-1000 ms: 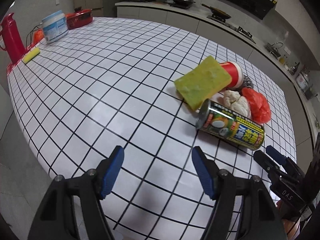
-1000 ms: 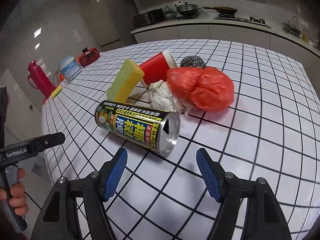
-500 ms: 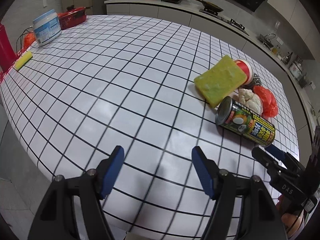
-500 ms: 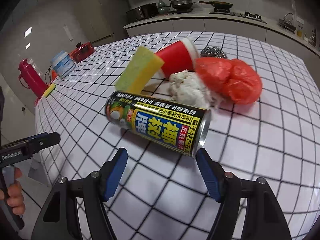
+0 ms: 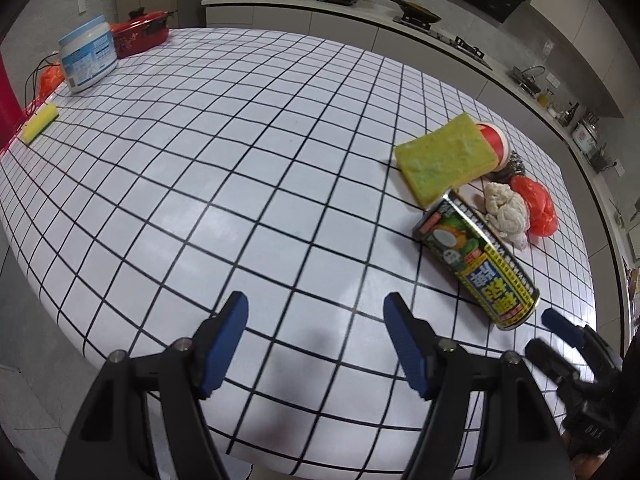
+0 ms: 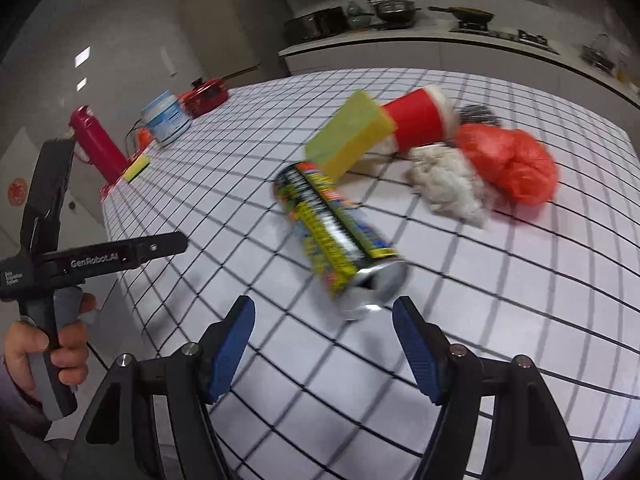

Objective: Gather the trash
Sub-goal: 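Grasp the lying coconut-drink can with the right tool and lift it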

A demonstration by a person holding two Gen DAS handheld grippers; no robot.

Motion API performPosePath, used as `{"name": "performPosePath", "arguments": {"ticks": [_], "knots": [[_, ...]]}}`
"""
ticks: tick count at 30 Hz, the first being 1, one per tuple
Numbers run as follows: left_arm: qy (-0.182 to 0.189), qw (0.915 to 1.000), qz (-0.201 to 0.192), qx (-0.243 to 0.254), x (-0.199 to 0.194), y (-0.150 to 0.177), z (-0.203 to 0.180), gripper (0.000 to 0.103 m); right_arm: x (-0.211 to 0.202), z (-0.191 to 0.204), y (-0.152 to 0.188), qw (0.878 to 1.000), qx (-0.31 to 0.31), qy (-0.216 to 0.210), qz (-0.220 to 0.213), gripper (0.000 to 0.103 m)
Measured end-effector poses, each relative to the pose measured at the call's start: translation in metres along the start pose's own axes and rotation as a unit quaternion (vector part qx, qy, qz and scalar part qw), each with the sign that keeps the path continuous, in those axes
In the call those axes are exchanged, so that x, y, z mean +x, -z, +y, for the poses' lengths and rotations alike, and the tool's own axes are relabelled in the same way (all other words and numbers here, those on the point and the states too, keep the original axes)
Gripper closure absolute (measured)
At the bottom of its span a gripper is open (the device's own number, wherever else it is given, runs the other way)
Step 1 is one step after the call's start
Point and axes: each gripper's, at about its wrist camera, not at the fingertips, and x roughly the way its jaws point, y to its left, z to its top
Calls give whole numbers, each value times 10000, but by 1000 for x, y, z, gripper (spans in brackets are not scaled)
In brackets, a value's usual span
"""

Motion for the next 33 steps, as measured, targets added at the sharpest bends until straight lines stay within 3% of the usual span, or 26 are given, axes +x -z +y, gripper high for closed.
{"name": "performPosePath", "arguments": {"ticks": [6, 14, 30, 33], "knots": [[28, 10000, 37, 88, -1, 2, -16, 32, -5, -36, -10, 9993, 277, 130, -233, 30], [-151, 9998, -6, -162, -9, 7, 1, 32, 19, -11, -22, 9997, -133, -176, -115, 29], [-335, 9983, -72, -476, -15, 11, 23, 32, 82, 5, -51, 9965, -737, -146, 364, 29], [-341, 9983, -92, -463, -16, 11, 23, 32, 85, 10, -48, 9958, -793, -170, 425, 38]]}}
